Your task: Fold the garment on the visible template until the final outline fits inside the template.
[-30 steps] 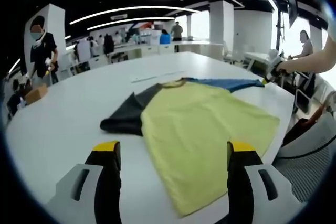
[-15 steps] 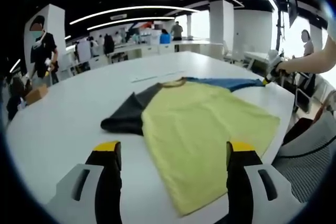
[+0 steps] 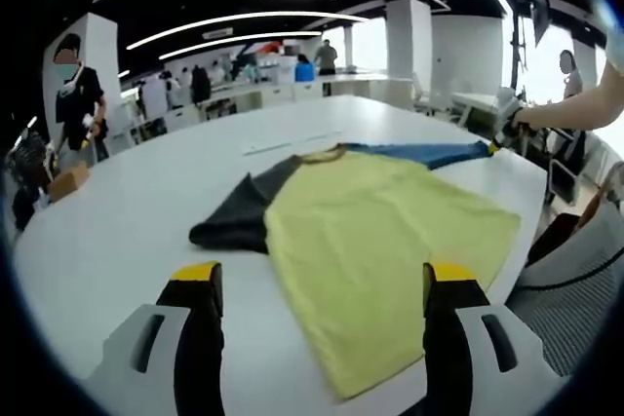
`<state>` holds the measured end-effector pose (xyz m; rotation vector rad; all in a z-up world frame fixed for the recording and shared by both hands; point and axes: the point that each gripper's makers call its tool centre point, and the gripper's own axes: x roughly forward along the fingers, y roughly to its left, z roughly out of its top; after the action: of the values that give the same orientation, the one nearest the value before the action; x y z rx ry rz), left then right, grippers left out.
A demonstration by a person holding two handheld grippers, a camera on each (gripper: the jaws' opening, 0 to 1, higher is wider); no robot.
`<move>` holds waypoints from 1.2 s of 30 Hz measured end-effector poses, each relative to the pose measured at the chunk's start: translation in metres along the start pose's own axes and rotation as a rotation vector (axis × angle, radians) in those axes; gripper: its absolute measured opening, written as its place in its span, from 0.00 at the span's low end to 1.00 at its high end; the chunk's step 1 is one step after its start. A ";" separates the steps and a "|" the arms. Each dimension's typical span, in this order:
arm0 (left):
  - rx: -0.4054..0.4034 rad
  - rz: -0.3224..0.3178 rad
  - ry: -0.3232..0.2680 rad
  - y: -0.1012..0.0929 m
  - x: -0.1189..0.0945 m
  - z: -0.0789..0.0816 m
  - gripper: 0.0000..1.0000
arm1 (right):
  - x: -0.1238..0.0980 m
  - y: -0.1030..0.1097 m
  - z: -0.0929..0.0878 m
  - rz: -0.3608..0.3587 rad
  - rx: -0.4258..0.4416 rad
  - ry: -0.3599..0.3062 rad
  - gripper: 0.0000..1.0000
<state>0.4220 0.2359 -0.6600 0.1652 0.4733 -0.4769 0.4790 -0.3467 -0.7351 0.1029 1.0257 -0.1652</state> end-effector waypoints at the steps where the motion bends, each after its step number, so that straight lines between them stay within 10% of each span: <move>1: 0.000 -0.001 0.002 0.000 0.000 0.000 0.81 | 0.002 -0.003 0.002 0.002 -0.005 0.001 0.00; 21: 0.011 -0.019 0.024 -0.004 0.001 -0.004 0.92 | 0.019 -0.026 0.027 0.028 -0.009 -0.016 0.00; 36: 0.014 -0.032 0.023 -0.007 0.000 -0.004 0.95 | -0.010 0.016 0.036 0.084 0.006 -0.058 0.00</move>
<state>0.4169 0.2312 -0.6639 0.1766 0.4959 -0.5100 0.5068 -0.3359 -0.7076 0.1458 0.9611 -0.0938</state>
